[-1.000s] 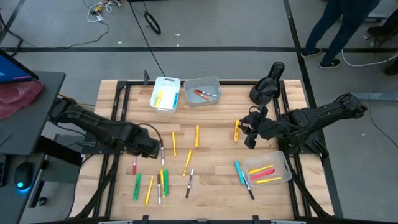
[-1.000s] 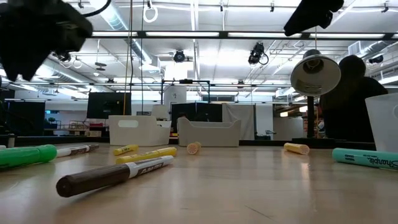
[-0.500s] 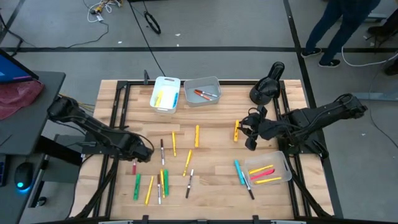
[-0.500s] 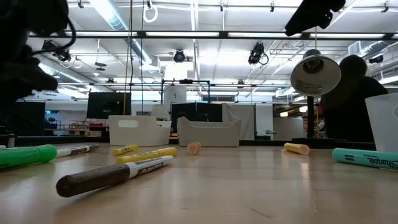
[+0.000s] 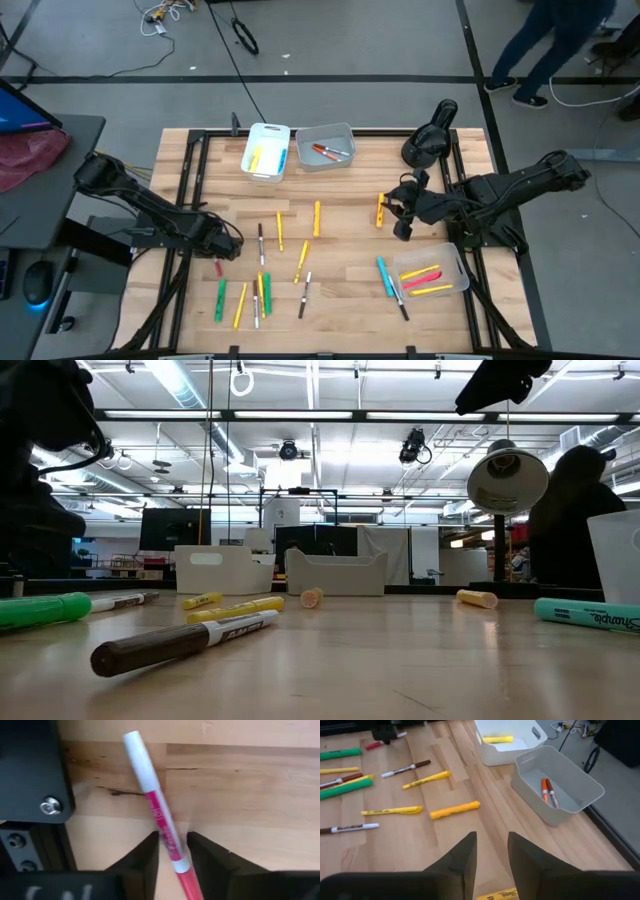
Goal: Pick & Place Markers
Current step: Put the pink marker pen into the gray bin
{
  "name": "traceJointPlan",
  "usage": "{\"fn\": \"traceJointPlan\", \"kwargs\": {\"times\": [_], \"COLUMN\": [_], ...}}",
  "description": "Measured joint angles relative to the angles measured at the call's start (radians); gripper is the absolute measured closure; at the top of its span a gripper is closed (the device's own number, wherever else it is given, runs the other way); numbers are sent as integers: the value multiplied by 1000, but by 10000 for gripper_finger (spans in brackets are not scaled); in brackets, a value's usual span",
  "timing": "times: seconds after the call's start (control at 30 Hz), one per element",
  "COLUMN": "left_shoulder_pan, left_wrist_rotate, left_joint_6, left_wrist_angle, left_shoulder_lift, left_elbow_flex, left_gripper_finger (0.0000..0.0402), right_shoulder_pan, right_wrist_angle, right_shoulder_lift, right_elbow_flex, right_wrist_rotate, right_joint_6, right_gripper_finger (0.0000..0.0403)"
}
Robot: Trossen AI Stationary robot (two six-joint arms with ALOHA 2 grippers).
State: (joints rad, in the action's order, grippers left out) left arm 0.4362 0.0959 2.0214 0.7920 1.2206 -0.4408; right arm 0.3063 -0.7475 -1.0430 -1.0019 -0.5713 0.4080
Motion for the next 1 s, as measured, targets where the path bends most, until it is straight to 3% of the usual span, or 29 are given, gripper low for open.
{"fn": "traceJointPlan", "kwargs": {"times": [0.17,0.4,0.67,0.8,1.0], "left_shoulder_pan": [1,1,-17,-70,-191], "left_wrist_rotate": [-43,-57,-340,-490,-593], "left_joint_6": [-1,-53,-142,-291,-719], "left_wrist_angle": [-3,19,-25,-139,-518], "left_shoulder_lift": [1,-5,-21,-22,-14], "left_elbow_flex": [-2,-28,-197,-299,-422], "left_gripper_finger": [369,372,372,372,372], "right_shoulder_pan": [-19,-24,-25,-45,-93], "right_wrist_angle": [1,8,54,94,148], "right_shoulder_lift": [4,57,111,116,115], "right_elbow_flex": [0,0,0,0,0], "right_wrist_rotate": [-5,-7,3,72,192], "right_joint_6": [1,71,103,97,133], "right_gripper_finger": [292,292,292,292,283]}}
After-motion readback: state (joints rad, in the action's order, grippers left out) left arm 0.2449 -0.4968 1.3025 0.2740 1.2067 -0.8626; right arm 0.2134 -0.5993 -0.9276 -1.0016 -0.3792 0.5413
